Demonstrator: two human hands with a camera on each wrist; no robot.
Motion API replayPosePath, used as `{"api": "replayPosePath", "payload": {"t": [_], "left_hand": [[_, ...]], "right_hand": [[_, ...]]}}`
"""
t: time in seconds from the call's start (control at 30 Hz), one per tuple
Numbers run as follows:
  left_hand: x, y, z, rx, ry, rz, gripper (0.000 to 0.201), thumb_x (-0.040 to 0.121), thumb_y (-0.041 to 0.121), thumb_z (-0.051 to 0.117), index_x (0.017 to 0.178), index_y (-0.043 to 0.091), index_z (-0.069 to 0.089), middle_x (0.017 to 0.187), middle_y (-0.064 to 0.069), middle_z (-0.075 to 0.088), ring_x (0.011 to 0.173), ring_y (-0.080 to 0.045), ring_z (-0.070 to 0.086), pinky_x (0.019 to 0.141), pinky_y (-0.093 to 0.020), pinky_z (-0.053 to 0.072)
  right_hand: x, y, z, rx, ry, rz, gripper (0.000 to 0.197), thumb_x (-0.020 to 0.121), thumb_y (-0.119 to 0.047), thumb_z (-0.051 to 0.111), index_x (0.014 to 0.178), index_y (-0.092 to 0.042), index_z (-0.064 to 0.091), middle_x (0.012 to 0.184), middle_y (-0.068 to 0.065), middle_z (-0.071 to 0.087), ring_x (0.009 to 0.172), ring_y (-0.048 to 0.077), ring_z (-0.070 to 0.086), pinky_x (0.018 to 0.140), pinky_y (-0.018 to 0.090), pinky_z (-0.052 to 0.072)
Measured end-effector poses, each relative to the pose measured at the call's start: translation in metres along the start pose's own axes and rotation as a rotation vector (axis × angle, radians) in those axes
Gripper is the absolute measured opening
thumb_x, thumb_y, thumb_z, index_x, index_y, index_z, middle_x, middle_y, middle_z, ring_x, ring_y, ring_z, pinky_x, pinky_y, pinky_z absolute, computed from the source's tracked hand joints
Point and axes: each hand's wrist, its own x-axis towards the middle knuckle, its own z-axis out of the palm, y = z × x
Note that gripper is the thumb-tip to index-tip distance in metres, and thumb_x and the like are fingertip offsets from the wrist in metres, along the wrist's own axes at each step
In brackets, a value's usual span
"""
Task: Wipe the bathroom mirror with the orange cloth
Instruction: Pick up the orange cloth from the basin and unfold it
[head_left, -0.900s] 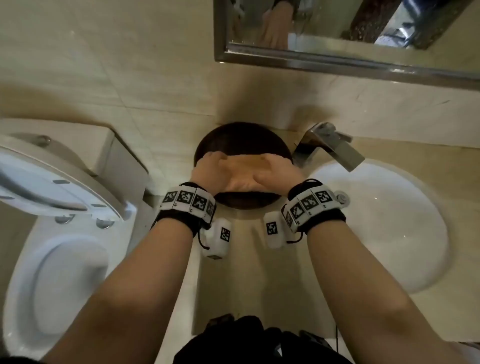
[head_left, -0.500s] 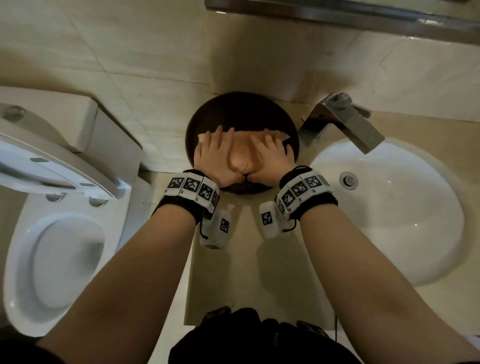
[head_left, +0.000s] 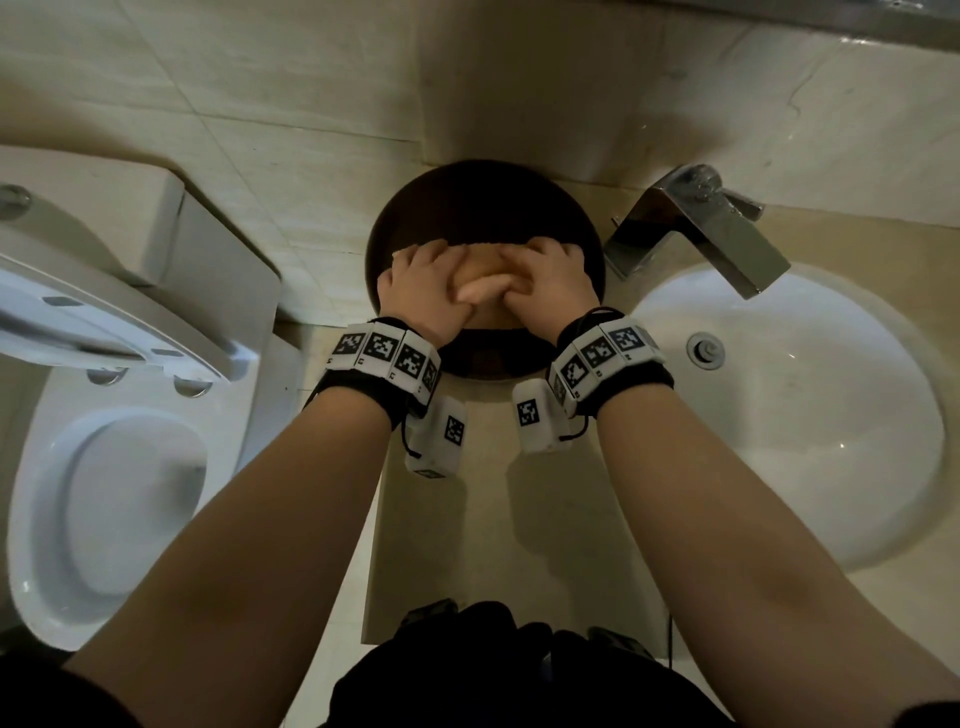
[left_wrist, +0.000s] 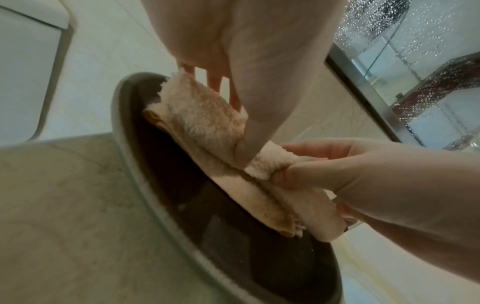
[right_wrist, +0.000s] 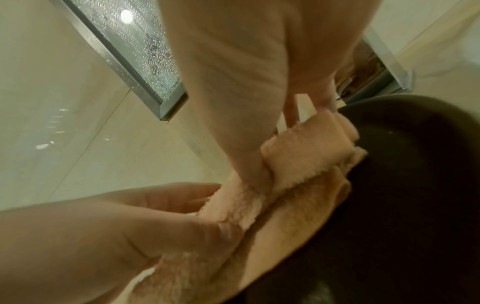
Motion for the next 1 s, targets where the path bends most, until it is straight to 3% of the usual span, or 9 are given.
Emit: {"api": "replayPosePath", "payload": {"t": [0.23,0.37,0.63,0.73,0.8,0.93,1.0], "left_hand": [[0.004,0.003,-0.01,-0.154,0.069,-0.039,0.04,0.091,0.031,0.057,0.13,0.028,0.057,0.14,0.002,0.051,0.129,-0.025,0.043,0.106,-0.045,0.036],[-0.001,0.007,-0.019,-0.173,0.076,-0.05,0.036,0.091,0.03,0.056,0.126,0.026,0.06,0.126,-0.003,0.062,0.12,-0.027,0.052,0.101,-0.043,0.042],[-0.026,0.027,-0.062,-0.313,0.13,-0.043,0.036,0.088,0.021,0.052,0.123,0.018,0.06,0.12,-0.007,0.065,0.114,-0.027,0.057,0.098,-0.038,0.044],[-0.044,0.036,-0.089,-0.375,0.104,-0.005,0.053,0.075,0.033,0.055,0.125,0.017,0.057,0.121,-0.007,0.064,0.113,-0.027,0.058,0.098,-0.042,0.045],[-0.055,0.039,-0.107,-0.374,0.101,0.047,0.054,0.075,0.03,0.063,0.127,0.017,0.055,0.121,-0.007,0.063,0.111,-0.026,0.058,0.096,-0.04,0.048],[-0.073,0.046,-0.143,-0.468,0.246,0.134,0.036,0.089,0.017,0.058,0.124,0.011,0.058,0.118,-0.01,0.064,0.108,-0.026,0.059,0.082,-0.026,0.044],[-0.082,0.054,-0.165,-0.505,0.328,0.155,0.029,0.091,0.017,0.055,0.119,0.011,0.062,0.114,-0.011,0.066,0.105,-0.026,0.06,0.081,-0.025,0.042]], "right_hand": [[0.003,-0.008,-0.013,0.07,0.024,0.005,0.038,0.092,-0.019,0.045,0.127,-0.024,0.057,0.123,0.007,0.059,0.12,0.029,0.039,0.099,0.041,0.038],[0.0,-0.013,-0.021,0.097,0.044,0.013,0.036,0.09,-0.022,0.045,0.122,-0.026,0.061,0.119,0.003,0.063,0.117,0.025,0.048,0.099,0.042,0.043],[-0.019,-0.05,-0.059,0.109,0.128,-0.034,0.032,0.085,-0.024,0.047,0.11,-0.028,0.067,0.112,0.0,0.066,0.106,0.022,0.058,0.089,0.037,0.049],[-0.032,-0.066,-0.085,0.128,0.18,-0.076,0.031,0.086,-0.023,0.05,0.11,-0.024,0.068,0.113,0.002,0.067,0.106,0.022,0.059,0.09,0.034,0.048],[-0.042,-0.076,-0.104,0.145,0.203,-0.105,0.028,0.088,-0.021,0.051,0.11,-0.019,0.068,0.111,0.004,0.067,0.104,0.022,0.06,0.09,0.033,0.047],[-0.068,-0.1,-0.144,0.245,0.32,-0.152,0.024,0.088,-0.02,0.051,0.104,-0.017,0.068,0.1,0.005,0.069,0.094,0.022,0.062,0.088,0.038,0.051],[-0.081,-0.109,-0.165,0.231,0.391,-0.16,0.029,0.09,-0.023,0.048,0.112,-0.019,0.067,0.109,0.004,0.068,0.102,0.02,0.06,0.09,0.035,0.048]]}}
